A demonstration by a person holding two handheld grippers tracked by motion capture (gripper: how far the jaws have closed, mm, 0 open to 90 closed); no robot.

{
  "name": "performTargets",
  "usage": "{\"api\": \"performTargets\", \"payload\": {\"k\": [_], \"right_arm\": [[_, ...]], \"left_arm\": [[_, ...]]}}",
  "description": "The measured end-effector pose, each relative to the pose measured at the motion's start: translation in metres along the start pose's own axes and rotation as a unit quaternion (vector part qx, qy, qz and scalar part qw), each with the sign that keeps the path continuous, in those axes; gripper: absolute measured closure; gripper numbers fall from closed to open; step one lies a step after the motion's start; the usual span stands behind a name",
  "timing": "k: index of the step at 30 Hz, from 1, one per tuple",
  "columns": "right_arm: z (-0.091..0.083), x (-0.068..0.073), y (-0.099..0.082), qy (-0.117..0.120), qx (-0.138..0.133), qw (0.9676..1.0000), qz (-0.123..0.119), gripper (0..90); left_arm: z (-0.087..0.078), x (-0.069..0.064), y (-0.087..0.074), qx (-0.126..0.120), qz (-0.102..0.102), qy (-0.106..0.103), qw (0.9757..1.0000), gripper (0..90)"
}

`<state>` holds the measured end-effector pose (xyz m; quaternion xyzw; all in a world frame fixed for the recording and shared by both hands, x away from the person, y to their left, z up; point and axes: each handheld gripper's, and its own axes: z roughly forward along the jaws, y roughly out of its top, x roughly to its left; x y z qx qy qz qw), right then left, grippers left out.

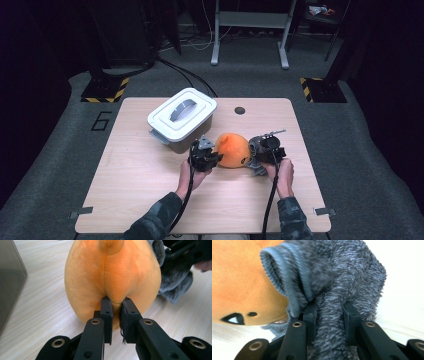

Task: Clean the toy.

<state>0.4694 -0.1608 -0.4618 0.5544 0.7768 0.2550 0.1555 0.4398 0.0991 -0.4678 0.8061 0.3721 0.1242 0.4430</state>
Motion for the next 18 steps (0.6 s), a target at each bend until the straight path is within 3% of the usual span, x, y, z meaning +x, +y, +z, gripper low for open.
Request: {"api": "performTargets", "payload": {"k": [3,10,15,18], "right_arm": [[-0.017,0.005,0.008,0.001,-0.021,0.9997,-0.010,69.3],[-0.052,0.043,0.035,0.034,-0.078,0.9943,-0.065,69.2],[-0.050,0.068,0.047,0.047,-0.075,0.9914,-0.096,69.2],[-0.044,0.070,0.048,0.044,-0.070,0.9920,-0.096,69.3]], "left_arm": [[0.000,0.000,0.000,-0.001,0.000,0.000,1.0000,80.9],[0.000,-0.001,0.000,0.000,0.003,0.000,1.0000,80.9],[0.000,-0.001,0.000,0.000,0.007,-0.003,1.0000,80.9],[0.000,0.000,0.000,-0.003,0.004,-0.003,1.0000,80.9]]}}
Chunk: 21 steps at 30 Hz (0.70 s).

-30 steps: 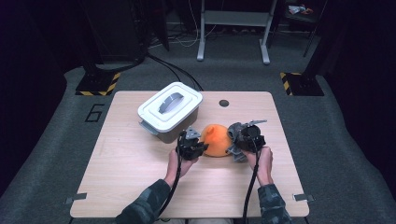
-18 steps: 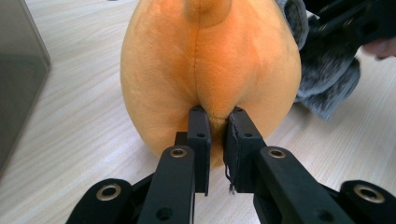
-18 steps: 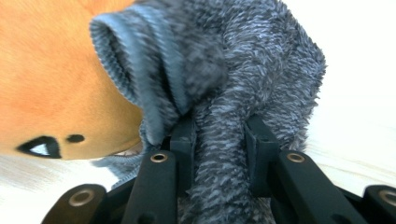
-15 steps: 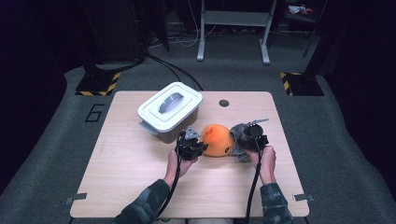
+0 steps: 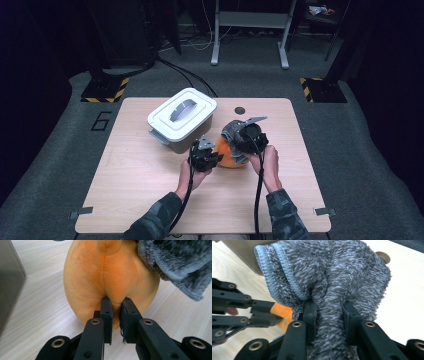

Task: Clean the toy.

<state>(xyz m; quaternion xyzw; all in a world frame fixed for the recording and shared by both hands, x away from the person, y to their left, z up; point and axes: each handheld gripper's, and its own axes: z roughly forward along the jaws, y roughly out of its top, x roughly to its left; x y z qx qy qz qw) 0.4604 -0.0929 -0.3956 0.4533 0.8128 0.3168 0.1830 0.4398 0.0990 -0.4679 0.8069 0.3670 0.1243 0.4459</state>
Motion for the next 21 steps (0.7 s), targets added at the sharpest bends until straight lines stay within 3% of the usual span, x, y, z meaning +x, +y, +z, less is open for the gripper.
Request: {"api": "performTargets", "payload": {"k": [7,13,21], "right_arm": [[0.001,-0.015,-0.010,-0.014,0.008,0.9997,0.017,69.2],[0.007,-0.033,-0.028,-0.023,0.020,0.9985,0.046,69.3],[0.024,-0.054,-0.056,-0.030,0.050,0.9940,0.092,69.3]], "left_arm": [[0.000,0.000,0.000,-0.001,0.004,0.001,1.0000,80.9],[0.000,0.000,0.000,0.000,0.002,0.001,1.0000,80.9],[0.001,0.000,0.001,0.001,0.007,0.001,1.0000,80.9]]}}
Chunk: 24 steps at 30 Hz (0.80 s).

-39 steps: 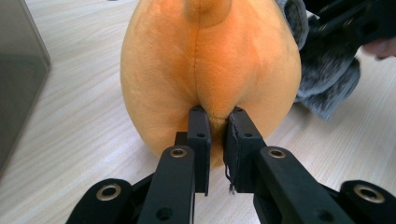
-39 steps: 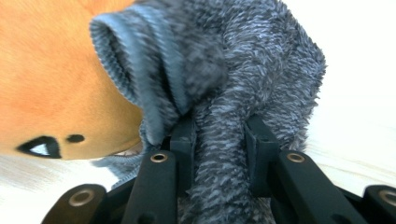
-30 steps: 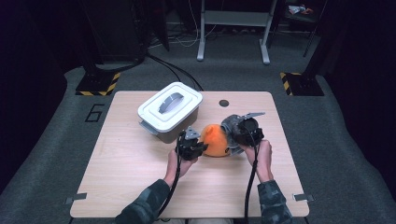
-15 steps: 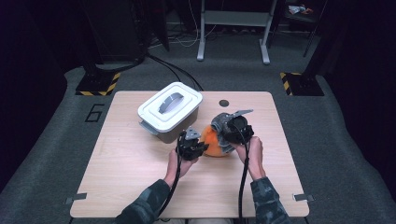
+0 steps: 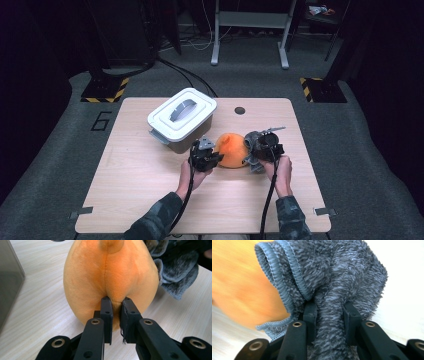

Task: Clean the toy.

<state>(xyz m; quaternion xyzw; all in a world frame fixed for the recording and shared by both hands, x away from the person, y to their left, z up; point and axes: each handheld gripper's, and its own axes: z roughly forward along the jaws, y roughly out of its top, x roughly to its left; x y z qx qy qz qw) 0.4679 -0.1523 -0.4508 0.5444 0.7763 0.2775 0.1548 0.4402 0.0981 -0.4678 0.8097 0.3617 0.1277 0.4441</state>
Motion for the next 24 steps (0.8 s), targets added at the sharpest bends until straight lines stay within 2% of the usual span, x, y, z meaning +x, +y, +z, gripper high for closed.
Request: {"api": "performTargets", "payload": {"k": [6,9,11,14,17,18,21,24], "right_arm": [[0.023,-0.012,-0.011,-0.002,0.041,0.9990,0.014,69.3],[0.022,-0.013,-0.011,-0.004,0.045,0.9988,0.018,69.2],[0.011,-0.013,-0.006,-0.018,0.032,0.9993,0.007,69.2],[-0.015,-0.005,0.005,-0.024,-0.010,0.9996,-0.004,69.2],[-0.034,0.012,0.017,-0.001,-0.056,0.9980,-0.029,69.2],[-0.036,0.017,0.019,0.001,-0.063,0.9973,-0.038,69.2],[-0.024,0.029,0.025,0.007,-0.040,0.9978,-0.053,69.5],[-0.013,0.028,0.023,0.009,-0.030,0.9984,-0.047,69.9]], "left_arm": [[0.000,0.001,0.000,-0.001,-0.005,-0.001,1.0000,80.9],[0.000,0.001,0.000,-0.002,-0.006,0.000,1.0000,80.9],[0.000,0.002,-0.001,-0.001,-0.007,0.002,1.0000,80.9],[0.000,0.002,0.000,-0.001,-0.006,0.002,1.0000,80.8],[0.000,0.002,0.000,-0.002,-0.005,0.002,1.0000,80.7],[0.000,0.002,0.000,-0.002,-0.005,0.003,1.0000,80.6],[0.000,0.003,0.000,-0.003,-0.007,0.004,1.0000,79.6],[0.000,0.005,-0.001,-0.003,-0.011,0.000,0.9999,76.0]]}}
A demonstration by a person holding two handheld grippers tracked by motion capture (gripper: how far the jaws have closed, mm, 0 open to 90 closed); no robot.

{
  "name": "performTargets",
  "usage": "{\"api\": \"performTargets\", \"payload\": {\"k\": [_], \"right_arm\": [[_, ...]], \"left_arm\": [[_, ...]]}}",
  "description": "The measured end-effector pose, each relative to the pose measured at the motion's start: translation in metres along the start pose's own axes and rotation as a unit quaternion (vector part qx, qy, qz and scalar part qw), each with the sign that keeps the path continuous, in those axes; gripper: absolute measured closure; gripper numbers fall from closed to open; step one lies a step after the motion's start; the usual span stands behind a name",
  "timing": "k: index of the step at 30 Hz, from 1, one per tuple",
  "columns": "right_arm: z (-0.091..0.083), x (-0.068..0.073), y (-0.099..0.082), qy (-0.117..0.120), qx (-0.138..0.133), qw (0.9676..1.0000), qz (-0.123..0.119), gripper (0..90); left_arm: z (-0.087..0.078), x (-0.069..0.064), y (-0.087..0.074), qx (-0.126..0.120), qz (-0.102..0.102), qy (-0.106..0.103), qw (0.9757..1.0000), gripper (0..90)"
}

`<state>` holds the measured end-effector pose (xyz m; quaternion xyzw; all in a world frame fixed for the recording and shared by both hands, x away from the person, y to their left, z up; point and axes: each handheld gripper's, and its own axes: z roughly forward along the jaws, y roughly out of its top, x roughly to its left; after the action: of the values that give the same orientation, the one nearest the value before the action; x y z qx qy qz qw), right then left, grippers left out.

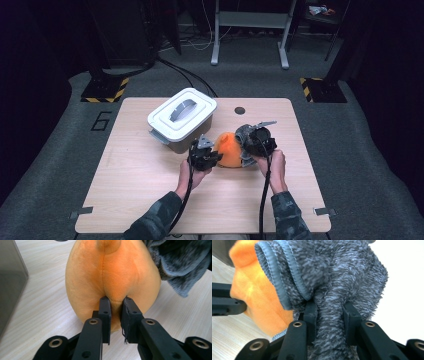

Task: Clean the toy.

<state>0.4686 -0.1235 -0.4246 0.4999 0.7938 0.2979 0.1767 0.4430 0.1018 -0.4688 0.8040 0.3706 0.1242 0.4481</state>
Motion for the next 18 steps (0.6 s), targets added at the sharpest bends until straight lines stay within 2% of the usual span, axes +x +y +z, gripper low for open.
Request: {"api": "performTargets", "payload": {"k": [5,6,10,12,15,17,18], "right_arm": [[0.004,-0.002,-0.005,-0.003,0.003,1.0000,0.003,70.2],[0.004,-0.003,-0.005,-0.001,0.002,1.0000,0.001,70.2],[0.005,-0.004,-0.005,-0.002,0.003,1.0000,0.004,70.2],[0.005,-0.004,-0.006,-0.002,0.004,0.9999,0.009,70.2],[0.005,-0.007,-0.008,-0.002,0.005,0.9999,0.010,70.2],[0.005,-0.007,-0.009,-0.003,0.005,0.9999,0.012,70.1],[0.005,-0.008,-0.009,-0.004,0.004,0.9999,0.015,70.1]], "left_arm": [[-0.001,0.001,-0.003,-0.009,-0.009,-0.004,0.9999,59.6],[-0.001,0.001,-0.004,-0.008,-0.010,0.002,0.9999,56.7],[-0.002,0.008,-0.014,-0.006,-0.037,0.013,0.9992,46.3],[-0.001,0.014,-0.020,-0.006,-0.059,0.010,0.9982,45.9],[0.004,0.019,-0.025,-0.001,-0.082,-0.007,0.9966,48.9],[0.006,0.019,-0.026,-0.009,-0.092,-0.017,0.9956,55.0],[0.007,0.019,-0.026,-0.011,-0.091,-0.019,0.9956,59.7]]}}
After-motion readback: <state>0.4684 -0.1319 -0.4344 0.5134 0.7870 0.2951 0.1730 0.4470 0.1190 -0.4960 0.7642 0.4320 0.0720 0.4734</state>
